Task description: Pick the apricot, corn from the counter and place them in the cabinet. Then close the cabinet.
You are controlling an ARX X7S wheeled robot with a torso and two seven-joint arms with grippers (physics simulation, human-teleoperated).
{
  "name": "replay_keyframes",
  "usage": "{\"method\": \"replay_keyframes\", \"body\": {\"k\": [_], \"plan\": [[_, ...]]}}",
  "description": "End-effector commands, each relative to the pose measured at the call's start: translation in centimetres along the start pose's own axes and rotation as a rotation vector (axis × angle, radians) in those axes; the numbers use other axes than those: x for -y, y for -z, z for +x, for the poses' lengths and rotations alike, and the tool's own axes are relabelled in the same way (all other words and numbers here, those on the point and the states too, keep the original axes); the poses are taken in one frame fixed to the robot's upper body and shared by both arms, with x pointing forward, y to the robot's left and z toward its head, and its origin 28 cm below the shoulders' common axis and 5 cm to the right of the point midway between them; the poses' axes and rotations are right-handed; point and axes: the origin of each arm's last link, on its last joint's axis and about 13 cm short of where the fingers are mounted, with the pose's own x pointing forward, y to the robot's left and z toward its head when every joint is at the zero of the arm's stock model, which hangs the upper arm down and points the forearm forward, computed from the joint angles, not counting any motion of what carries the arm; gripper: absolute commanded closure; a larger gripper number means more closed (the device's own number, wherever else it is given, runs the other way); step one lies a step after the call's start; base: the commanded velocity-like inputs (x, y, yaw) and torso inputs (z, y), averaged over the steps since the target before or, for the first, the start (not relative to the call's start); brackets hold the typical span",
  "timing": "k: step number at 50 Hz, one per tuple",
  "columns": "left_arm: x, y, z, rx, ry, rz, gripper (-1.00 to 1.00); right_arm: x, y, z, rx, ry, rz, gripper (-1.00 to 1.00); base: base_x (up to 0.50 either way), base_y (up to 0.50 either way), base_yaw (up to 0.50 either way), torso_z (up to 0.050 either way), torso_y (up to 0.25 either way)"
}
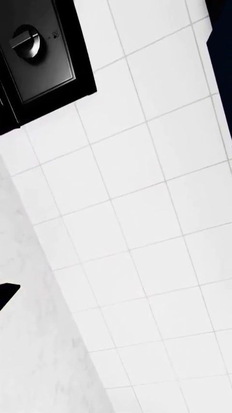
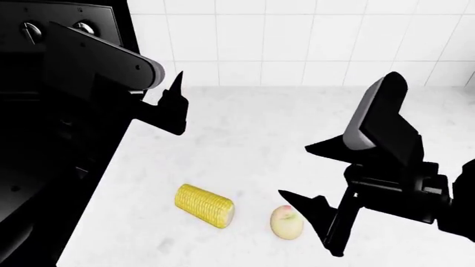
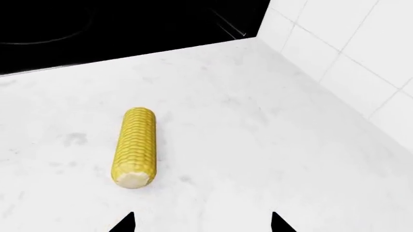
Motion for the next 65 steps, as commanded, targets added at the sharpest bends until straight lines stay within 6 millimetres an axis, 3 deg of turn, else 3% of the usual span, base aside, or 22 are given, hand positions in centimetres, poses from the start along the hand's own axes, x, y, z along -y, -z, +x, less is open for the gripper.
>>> {"method": "replay_keyframes", "body": {"k": [1, 19, 36, 52, 53, 60, 65], "plan": [[0.0, 0.0, -0.1, 0.003, -0.003, 0.0, -1.0, -0.5, 0.3, 0.3, -0.103, -0.056, -0.013, -1.0, 0.0, 0.0, 0.0, 0.0, 0.0], [-0.1, -0.1, -0.2, 0.01, 0.0, -0.009, -1.0, -0.9, 2.0, 1.7, -0.207, -0.07, -0.026, -1.0, 0.0, 0.0, 0.0, 0.0, 0.0], [0.0, 0.4, 0.0, 0.006, 0.005, -0.019, -1.0, -1.0, 5.7, 4.9, -0.263, -0.082, 0.026, -1.0, 0.0, 0.0, 0.0, 0.0, 0.0], [-0.1, 0.7, -0.1, 0.004, -0.002, -0.024, -1.0, -1.7, 7.4, 6.1, -0.341, -0.118, 0.044, -1.0, 0.0, 0.0, 0.0, 0.0, 0.0], [-0.1, 0.6, -0.1, 0.004, -0.002, -0.023, -1.0, -1.7, 7.3, 6.0, -0.335, -0.115, 0.049, 1.0, 0.0, 0.0, 0.0, 0.0, 0.0], [-0.1, 0.6, -0.1, 0.004, -0.002, -0.024, -1.0, -1.2, 6.0, 5.4, -0.257, -0.084, 0.044, 1.0, 0.0, 0.0, 0.0, 0.0, -0.004], [-0.2, 0.6, -0.2, 0.005, -0.004, -0.025, -1.0, -0.3, 3.5, 4.0, -0.132, -0.023, 0.009, 1.0, 0.0, 0.0, 0.0, 0.0, 0.0]]}}
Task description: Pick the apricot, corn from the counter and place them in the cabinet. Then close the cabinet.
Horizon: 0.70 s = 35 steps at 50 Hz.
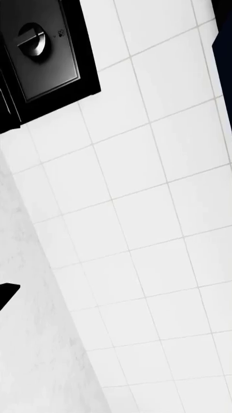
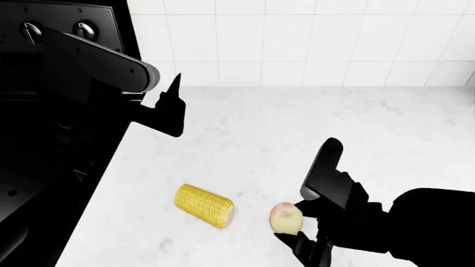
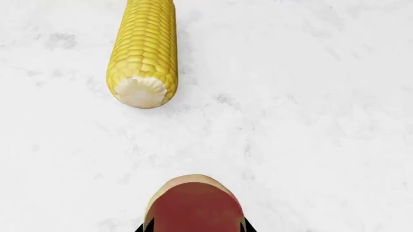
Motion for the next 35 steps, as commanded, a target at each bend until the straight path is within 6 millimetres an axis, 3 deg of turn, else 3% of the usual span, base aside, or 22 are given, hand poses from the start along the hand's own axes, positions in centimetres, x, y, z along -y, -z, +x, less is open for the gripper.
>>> {"method": "replay_keyframes", "body": {"k": [1, 11, 17, 28, 35], "plan": [[-0.1, 0.0, 0.0, 0.001, -0.003, -0.002, -1.0, 0.5, -2.1, -1.7, 0.127, 0.103, -0.036, 1.0, 0.0, 0.0, 0.0, 0.0, 0.0], [-0.1, 0.0, -0.1, 0.006, -0.013, -0.004, -1.0, 1.9, -8.7, -5.6, 0.498, 0.383, -0.111, 1.0, 0.0, 0.0, 0.0, 0.0, 0.0], [-0.1, 0.0, -0.1, 0.01, -0.017, -0.011, -1.0, 1.8, -12.4, -7.8, 0.701, 0.469, -0.127, 1.0, 0.0, 0.0, 0.0, 0.0, 0.0], [0.0, 0.1, -0.2, 0.016, -0.015, -0.015, -1.0, 1.5, -13.2, -8.4, 0.738, 0.513, -0.142, 1.0, 0.0, 0.0, 0.0, 0.0, 0.0], [0.3, 0.5, -0.2, 0.018, -0.008, -0.019, -1.0, 0.8, -15.5, -9.0, 0.77, 0.484, -0.244, 1.0, 0.0, 0.0, 0.0, 0.0, 0.0]]}}
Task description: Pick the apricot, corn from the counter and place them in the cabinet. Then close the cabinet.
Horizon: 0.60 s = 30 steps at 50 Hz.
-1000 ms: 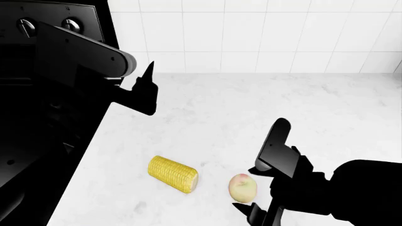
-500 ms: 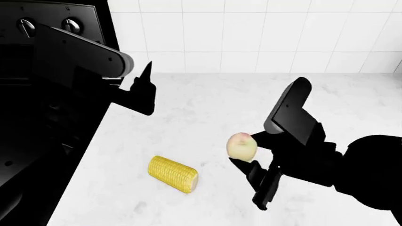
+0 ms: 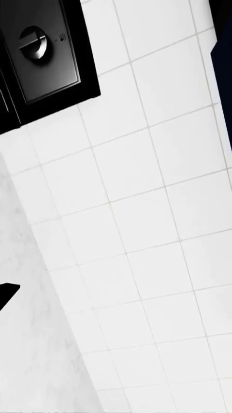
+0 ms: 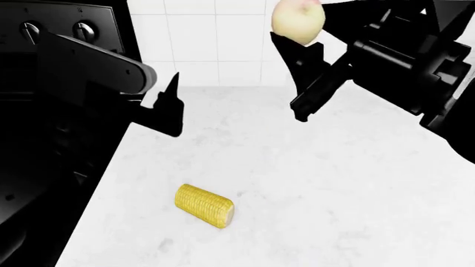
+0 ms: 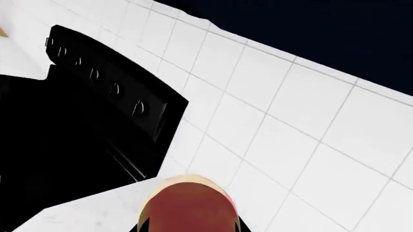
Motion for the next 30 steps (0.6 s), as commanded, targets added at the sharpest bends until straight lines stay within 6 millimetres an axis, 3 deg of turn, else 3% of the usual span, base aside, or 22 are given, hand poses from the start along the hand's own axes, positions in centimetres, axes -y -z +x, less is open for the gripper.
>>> {"method": "replay_keyframes", "body": {"k": [1, 25, 30], "plan": [[0.2, 0.5, -0.1, 0.003, 0.007, -0.006, -1.0, 0.0, -3.6, 0.9, 0.126, -0.019, -0.048, 1.0, 0.0, 0.0, 0.0, 0.0, 0.0], [-0.1, 0.8, -0.2, -0.002, -0.002, -0.006, -1.0, -0.2, -9.9, 1.7, 0.378, -0.298, 0.075, 1.0, 0.0, 0.0, 0.0, 0.0, 0.0], [-0.3, 0.8, -0.4, -0.002, -0.008, -0.009, -1.0, 0.0, -10.9, 2.1, 0.407, -0.277, 0.064, 1.0, 0.0, 0.0, 0.0, 0.0, 0.0]]}}
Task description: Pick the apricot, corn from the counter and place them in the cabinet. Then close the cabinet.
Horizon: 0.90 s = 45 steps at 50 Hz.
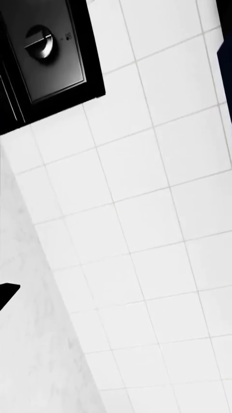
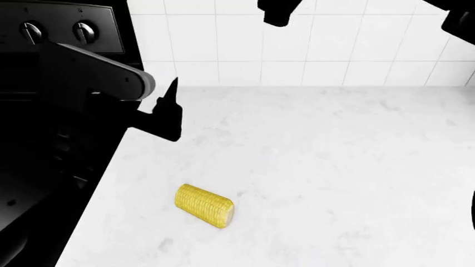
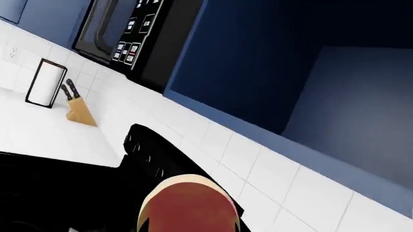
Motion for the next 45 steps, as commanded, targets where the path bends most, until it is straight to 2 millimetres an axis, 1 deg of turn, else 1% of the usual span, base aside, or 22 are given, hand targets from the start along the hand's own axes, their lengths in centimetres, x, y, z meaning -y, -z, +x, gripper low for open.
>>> {"method": "replay_keyframes", "body": {"k": [1, 7, 13, 20, 24, 26, 34, 41, 45], "plan": [[-0.2, 0.1, -0.2, 0.001, -0.009, -0.004, -1.0, 0.3, -2.6, 1.3, 0.094, -0.034, 0.01, 1.0, 0.0, 0.0, 0.0, 0.0, 0.0], [-0.3, 0.0, -0.2, 0.004, -0.009, -0.005, -1.0, 1.8, -4.7, 2.6, 0.141, 0.033, -0.043, 1.0, 0.0, 0.0, 0.0, 0.0, 0.0], [-0.4, -0.1, -0.4, 0.008, -0.009, -0.006, -1.0, 2.6, -6.5, 3.6, 0.151, 0.062, -0.113, 1.0, 0.0, 0.0, 0.0, 0.0, 0.0], [-0.4, -0.1, -0.4, 0.009, -0.007, -0.005, -1.0, 3.5, -8.0, 4.8, 0.131, 0.109, -0.26, 1.0, 0.0, 0.0, 0.0, 0.0, 0.0], [-0.4, 0.0, -0.3, 0.009, -0.008, -0.003, -1.0, 4.2, -9.1, 5.5, 0.126, 0.138, -0.311, 1.0, 0.0, 0.0, 0.0, 0.0, 0.0], [-0.5, 0.0, -0.3, 0.008, -0.009, -0.002, -1.0, 4.4, -9.3, 5.7, 0.123, 0.146, -0.32, 1.0, 0.0, 0.0, 0.0, 0.0, 0.0], [-0.6, -0.1, -0.3, 0.007, -0.014, 0.008, -1.0, 7.4, -10.9, 6.5, 0.088, 0.34, -0.327, 1.0, 0.0, 0.0, 0.0, 0.0, 0.0], [-0.6, -0.1, -0.3, 0.006, -0.014, 0.009, -1.0, 9.3, -12.7, 6.8, 0.075, 0.409, -0.303, 1.0, 0.0, 0.0, 0.0, 0.0, 0.0], [-0.6, -0.1, -0.4, 0.005, -0.014, 0.007, -1.0, 10.2, -13.2, 6.8, 0.062, 0.458, -0.27, 1.0, 0.0, 0.0, 0.0, 0.004, 0.0]]}}
